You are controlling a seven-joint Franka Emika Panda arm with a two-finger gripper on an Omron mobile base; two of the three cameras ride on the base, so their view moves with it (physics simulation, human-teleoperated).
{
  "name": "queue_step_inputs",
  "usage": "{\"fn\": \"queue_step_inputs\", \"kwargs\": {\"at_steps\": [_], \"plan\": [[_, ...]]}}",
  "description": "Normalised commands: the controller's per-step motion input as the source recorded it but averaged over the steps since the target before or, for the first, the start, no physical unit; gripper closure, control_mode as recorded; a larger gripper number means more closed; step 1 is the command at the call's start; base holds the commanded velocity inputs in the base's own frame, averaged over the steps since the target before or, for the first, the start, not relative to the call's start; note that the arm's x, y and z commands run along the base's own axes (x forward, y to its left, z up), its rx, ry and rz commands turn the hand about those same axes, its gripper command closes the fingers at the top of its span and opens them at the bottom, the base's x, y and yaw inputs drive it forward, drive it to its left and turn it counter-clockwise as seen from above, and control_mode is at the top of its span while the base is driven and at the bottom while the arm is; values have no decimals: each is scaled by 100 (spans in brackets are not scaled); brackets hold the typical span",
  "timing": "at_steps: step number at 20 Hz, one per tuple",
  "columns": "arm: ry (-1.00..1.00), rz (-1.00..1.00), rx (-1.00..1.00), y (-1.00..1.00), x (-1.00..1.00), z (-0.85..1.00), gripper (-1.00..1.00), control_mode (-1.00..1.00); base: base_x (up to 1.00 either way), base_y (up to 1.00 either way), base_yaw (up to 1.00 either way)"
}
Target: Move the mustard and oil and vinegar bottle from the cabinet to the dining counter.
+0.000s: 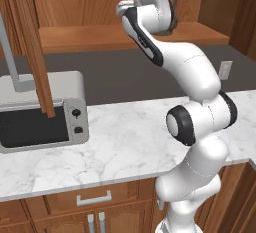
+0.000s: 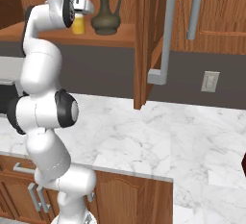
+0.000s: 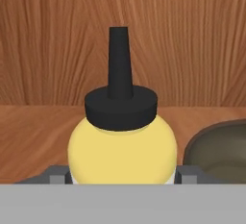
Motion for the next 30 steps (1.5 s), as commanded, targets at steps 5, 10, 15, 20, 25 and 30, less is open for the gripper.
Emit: {"fn": "queue_step_inputs", "kwargs": {"at_steps": [5, 10, 15, 20, 25, 30], "plan": [[0, 3, 0, 21, -48, -11, 100, -100, 0, 0, 0], [-1, 1, 0, 27, -76, -16, 100, -100, 0, 0, 0], [-2, 0, 0, 20, -88, -14, 100, -100, 0, 0, 0], [-3, 0, 1, 12, -94, -9, 100, -100, 0, 0, 0], [0, 0, 1, 9, -94, -7, 100, -100, 0, 0, 0], [0, 0, 1, 2, -94, -8, 100, -100, 0, 0, 0]]}}
